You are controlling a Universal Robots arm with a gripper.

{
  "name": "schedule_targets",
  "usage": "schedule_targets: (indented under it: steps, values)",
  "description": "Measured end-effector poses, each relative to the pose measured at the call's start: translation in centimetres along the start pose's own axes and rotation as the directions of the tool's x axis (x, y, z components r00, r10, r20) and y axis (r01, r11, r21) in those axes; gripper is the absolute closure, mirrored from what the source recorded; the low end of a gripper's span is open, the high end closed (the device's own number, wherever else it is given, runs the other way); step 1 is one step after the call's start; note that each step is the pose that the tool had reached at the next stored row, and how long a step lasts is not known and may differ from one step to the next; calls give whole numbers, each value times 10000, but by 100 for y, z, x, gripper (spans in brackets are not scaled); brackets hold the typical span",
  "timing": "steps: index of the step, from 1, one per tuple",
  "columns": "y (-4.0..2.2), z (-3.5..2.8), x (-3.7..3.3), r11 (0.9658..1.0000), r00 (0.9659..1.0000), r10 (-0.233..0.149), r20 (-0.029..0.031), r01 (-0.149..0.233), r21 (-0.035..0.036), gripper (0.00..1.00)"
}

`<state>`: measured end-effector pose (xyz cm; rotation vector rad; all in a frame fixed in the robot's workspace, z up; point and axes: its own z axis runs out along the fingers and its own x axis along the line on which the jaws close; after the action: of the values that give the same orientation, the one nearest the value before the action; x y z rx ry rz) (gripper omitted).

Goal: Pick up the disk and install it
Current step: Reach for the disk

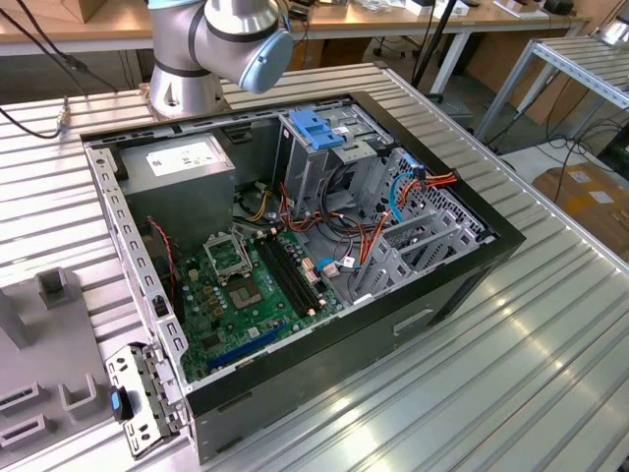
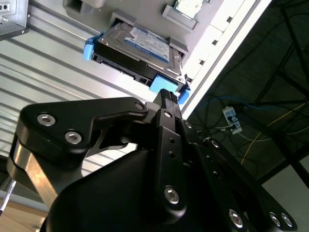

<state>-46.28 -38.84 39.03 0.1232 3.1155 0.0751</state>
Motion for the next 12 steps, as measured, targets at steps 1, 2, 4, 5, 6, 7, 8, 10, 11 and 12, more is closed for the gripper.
schedule_targets:
  steps: [1,2,4,5,6,7,8,10,11,12]
  values:
    - [9,0,17,10000,10000,0,-1,0,1,89]
    - [10,1,18,10000,10000,0,0,0,0,89]
    - [10,0,18,10000,10000,-1,-1,1,0,89]
    - [9,1,19,10000,10000,-1,0,1,0,89]
    - [9,0,19,10000,10000,-1,-1,1,0,89]
    - [10,1,20,10000,10000,0,0,0,0,89]
    - [10,1,20,10000,10000,-1,0,1,0,89]
    - [10,1,21,10000,10000,-1,-1,1,0,89]
    - [10,1,21,10000,10000,0,0,0,0,89]
    - [10,0,21,10000,10000,0,-1,0,0,89]
